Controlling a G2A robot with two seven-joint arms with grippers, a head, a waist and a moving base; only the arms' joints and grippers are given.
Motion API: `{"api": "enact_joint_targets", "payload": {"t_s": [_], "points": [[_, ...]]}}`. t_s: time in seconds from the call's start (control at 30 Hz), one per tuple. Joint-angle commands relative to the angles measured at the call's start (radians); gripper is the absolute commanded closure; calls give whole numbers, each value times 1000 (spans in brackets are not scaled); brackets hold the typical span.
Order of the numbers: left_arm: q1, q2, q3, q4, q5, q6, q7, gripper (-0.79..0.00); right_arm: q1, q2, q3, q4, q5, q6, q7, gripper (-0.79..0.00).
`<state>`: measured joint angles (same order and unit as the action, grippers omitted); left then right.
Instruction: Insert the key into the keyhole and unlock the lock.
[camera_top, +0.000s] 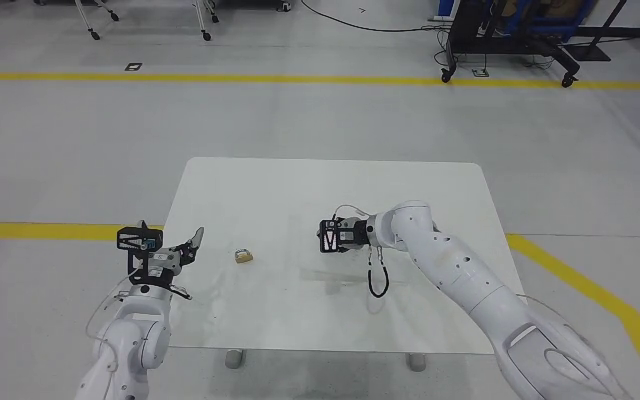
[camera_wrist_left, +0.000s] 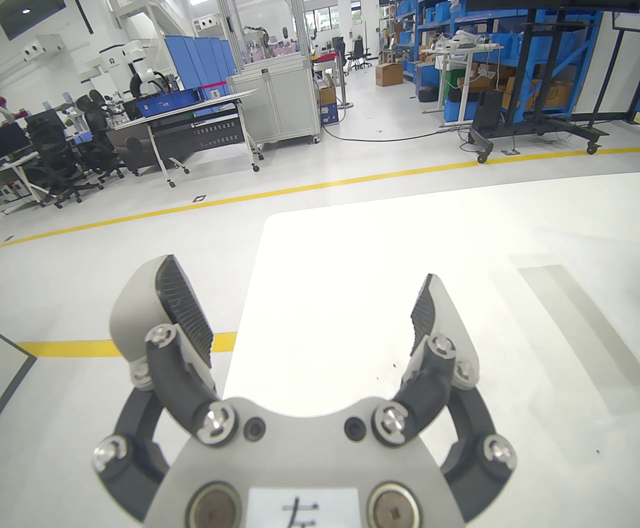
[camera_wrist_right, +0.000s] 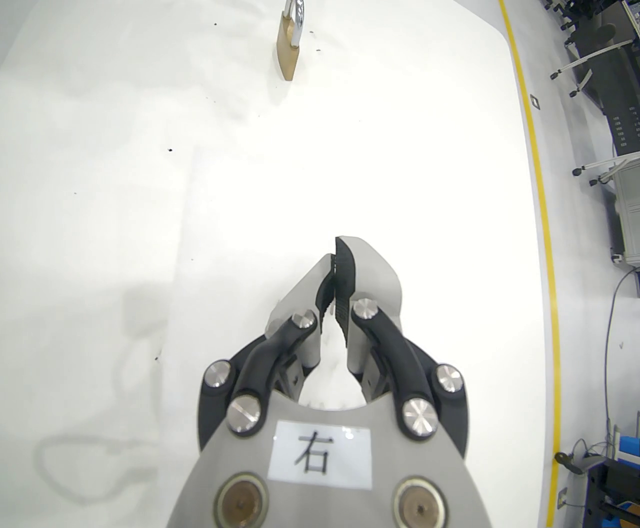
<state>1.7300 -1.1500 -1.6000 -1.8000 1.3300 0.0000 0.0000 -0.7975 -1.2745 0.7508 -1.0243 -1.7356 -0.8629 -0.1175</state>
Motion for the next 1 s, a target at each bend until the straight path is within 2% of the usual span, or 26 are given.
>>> {"api": "enact_joint_targets", "payload": {"t_s": [0.0,0.07,0.13,0.2,0.27,0.37,0.47,0.57,0.77,0.97], "points": [[0,0,0,0,0,0,0,-785,0,0,0,0,0,0,0,0],[2,0,4,-4,17,-4,1,-785,0,0,0,0,0,0,0,0],[9,1,29,-28,32,-59,-18,-785,0,0,0,0,0,0,0,0],[-6,6,58,-54,-4,-229,-63,-785,0,0,0,0,0,0,0,0],[-52,11,73,-58,-22,-349,-135,-785,0,0,0,0,0,0,0,0],[-145,11,137,-57,9,-418,-253,-785,0,0,0,0,0,0,0,0],[-243,6,240,-31,98,-452,-383,-785,0,0,0,0,0,0,0,0],[-332,-4,326,22,143,-452,-444,-785,0,0,0,0,0,0,0,0],[-461,-28,473,162,184,-468,-495,-785,0,0,0,0,0,0,0,0],[-539,-52,557,285,179,-433,-521,-785,0,0,0,0,0,0,0,0]]}}
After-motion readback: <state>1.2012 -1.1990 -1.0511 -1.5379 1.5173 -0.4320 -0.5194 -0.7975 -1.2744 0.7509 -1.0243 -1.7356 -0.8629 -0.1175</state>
